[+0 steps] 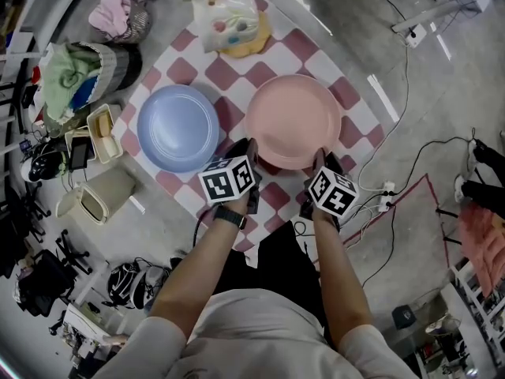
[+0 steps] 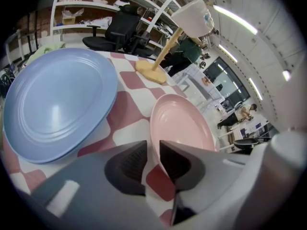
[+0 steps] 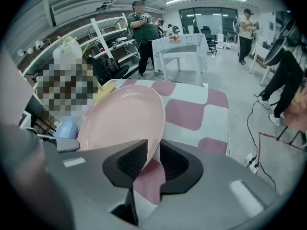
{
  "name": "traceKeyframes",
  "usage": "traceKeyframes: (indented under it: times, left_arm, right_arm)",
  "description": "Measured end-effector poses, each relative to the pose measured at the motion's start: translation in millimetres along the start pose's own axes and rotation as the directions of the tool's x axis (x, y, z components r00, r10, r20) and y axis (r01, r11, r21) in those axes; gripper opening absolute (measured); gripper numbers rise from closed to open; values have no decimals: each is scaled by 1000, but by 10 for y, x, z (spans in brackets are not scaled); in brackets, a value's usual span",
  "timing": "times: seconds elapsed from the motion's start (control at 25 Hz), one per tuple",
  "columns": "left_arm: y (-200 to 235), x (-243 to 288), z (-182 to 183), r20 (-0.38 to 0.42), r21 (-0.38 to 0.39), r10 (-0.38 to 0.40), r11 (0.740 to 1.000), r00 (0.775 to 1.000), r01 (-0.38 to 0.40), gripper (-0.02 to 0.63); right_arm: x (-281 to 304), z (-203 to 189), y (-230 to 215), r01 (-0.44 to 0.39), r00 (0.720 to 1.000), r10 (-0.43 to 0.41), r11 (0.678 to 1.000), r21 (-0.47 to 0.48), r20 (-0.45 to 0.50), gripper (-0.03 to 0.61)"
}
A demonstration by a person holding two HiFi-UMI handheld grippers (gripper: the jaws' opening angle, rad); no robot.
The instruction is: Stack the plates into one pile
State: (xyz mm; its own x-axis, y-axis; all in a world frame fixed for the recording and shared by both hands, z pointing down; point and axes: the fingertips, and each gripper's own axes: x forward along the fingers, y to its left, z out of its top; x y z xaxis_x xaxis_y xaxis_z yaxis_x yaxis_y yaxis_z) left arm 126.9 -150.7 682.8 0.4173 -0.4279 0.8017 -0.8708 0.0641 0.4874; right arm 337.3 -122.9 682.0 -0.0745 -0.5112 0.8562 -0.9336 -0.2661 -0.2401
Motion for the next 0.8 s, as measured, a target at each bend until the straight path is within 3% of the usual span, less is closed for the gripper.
traceKeyframes:
  times: [0.44, 0.8]
  left_arm:
    - [53, 71, -47, -33, -43, 32, 999, 999, -33, 41]
    - [5, -131, 61, 18, -57, 7, 998, 1000, -6, 43]
  right_arm:
    - [-8, 8, -32, -26, 1000, 27, 998, 57, -6, 75]
    - [-169, 158, 122, -45, 999, 44, 999, 17, 28, 74]
